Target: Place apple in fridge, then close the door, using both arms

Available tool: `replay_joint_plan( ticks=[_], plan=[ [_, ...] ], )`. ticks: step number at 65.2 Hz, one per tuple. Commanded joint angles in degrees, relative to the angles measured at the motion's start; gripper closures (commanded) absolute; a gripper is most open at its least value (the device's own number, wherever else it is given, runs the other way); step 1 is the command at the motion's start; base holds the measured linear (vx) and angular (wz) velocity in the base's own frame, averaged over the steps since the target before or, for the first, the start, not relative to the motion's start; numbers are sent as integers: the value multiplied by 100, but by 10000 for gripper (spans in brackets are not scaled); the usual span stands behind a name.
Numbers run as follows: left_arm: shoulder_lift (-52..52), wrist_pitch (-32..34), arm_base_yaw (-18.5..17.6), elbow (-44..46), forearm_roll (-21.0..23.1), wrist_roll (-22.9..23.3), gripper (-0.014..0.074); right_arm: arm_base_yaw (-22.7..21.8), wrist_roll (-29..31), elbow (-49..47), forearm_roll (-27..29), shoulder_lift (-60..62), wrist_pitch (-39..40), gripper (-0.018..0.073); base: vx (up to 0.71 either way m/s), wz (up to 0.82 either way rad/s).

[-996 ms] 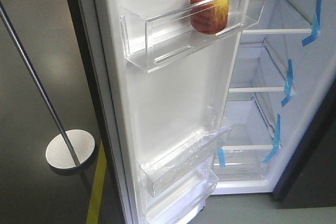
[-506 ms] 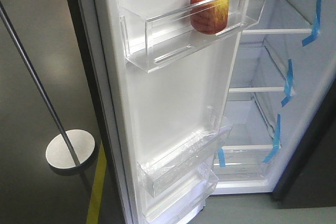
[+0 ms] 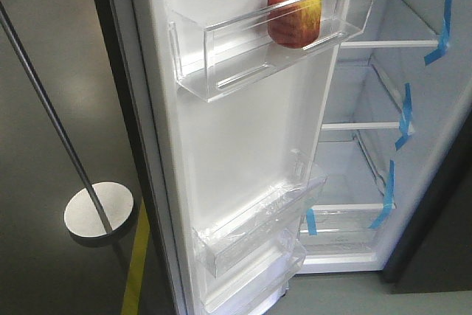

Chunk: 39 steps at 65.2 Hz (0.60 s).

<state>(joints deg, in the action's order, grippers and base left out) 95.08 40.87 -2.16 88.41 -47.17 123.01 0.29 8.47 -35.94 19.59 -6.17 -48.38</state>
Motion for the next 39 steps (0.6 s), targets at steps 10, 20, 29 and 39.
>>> replay_joint_plan(
  ticks=[10,20,29,39],
  plan=[
    [90,1089,-15,192,-12,76,323,-29,64,-113,48,-104,378,527,0,0],
    [178,1603,-15,192,-217,76,323,-29,64,-113,48,-104,378,523,0,0],
    [178,1936,-21,192,-302,76,323,-29,64,-113,48,-104,378,516,0,0],
    [178,2309,-152,192,-342,76,323,-29,64,-113,54,-104,378,508,0,0]
  ],
)
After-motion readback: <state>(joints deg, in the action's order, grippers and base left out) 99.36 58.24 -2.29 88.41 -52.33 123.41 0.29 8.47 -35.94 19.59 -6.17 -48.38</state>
